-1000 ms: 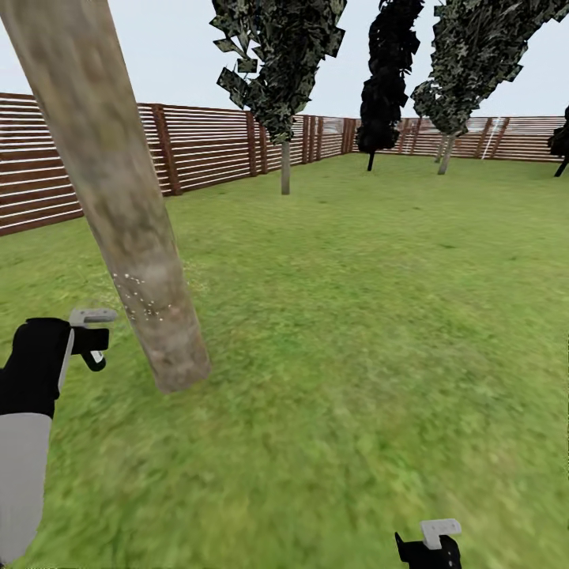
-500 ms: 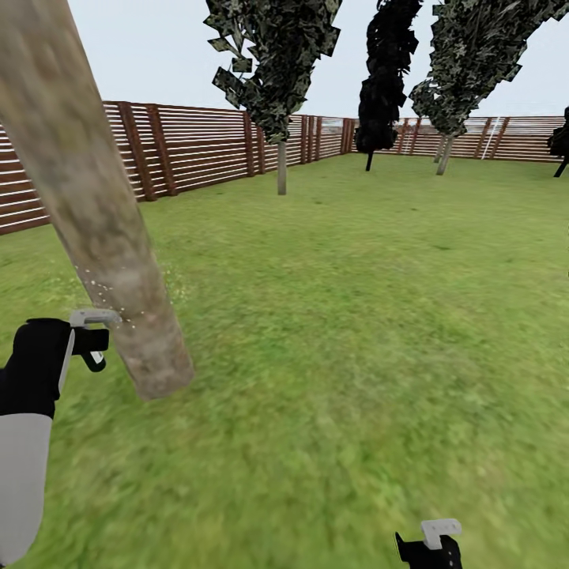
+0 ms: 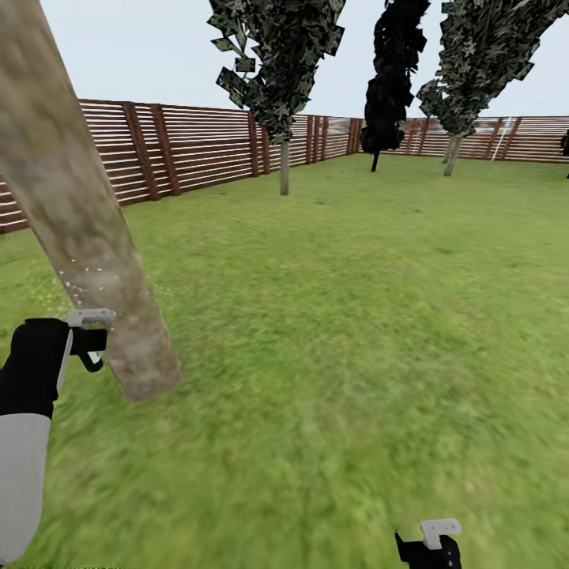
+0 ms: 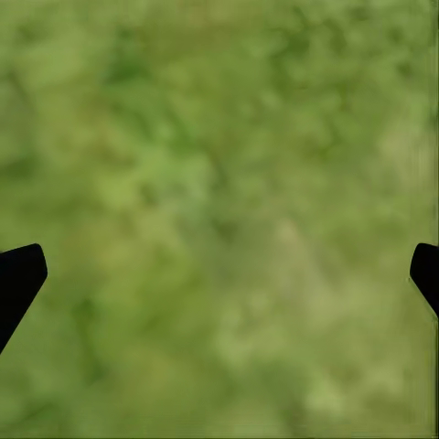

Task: In the garden, pick up the pesticide atomizer on the floor and spray pesticide onto both trees until each tree trunk is fully covered.

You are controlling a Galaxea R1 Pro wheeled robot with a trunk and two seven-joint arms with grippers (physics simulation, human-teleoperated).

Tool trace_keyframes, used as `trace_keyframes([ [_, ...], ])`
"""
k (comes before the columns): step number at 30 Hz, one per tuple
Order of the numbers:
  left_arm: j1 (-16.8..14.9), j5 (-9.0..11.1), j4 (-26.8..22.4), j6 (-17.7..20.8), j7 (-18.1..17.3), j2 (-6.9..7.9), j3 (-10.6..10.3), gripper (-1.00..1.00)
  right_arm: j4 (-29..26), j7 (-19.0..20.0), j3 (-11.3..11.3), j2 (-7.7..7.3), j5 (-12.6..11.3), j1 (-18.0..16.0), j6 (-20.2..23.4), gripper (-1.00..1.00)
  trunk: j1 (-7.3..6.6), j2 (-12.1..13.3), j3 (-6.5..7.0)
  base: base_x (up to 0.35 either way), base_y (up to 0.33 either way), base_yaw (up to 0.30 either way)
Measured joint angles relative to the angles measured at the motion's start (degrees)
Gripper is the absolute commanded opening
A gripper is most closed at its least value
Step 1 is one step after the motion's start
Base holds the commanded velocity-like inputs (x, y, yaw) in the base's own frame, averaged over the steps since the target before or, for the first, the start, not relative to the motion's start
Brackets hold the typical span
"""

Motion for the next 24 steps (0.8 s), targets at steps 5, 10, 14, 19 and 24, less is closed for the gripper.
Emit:
trace_keyframes([
  [5,0.72,-0.07,0.09,-0.17,0.67,0.54,0.39,-1.00,0.00,0.00,0.00,0.01,0.00,0.00,0.00,1.00,-0.01,0.00,0.00,0.177,-0.243,0.231],
  [10,0.74,0.02,0.21,-0.25,0.96,0.24,-0.11,-1.00,-0.01,0.00,0.00,0.00,0.01,0.01,0.00,1.00,-0.01,0.00,0.00,0.242,-0.186,0.017],
  [14,0.75,0.05,0.76,-0.35,1.05,0.23,0.21,-1.00,-0.01,0.00,0.02,0.06,0.01,0.01,0.00,1.00,-0.01,0.00,0.00,0.271,-0.169,0.092],
  [19,3.22,-0.05,0.82,-0.66,1.14,0.47,0.74,-1.00,0.00,0.00,0.00,0.09,0.01,0.01,0.01,1.00,0.00,0.00,0.00,0.217,-0.127,0.265],
  [24,4.73,0.06,0.79,-0.67,1.14,0.41,0.69,-1.00,-0.01,0.00,0.00,0.10,0.01,0.01,0.01,1.00,0.01,0.00,0.00,0.031,-0.013,0.276],
])
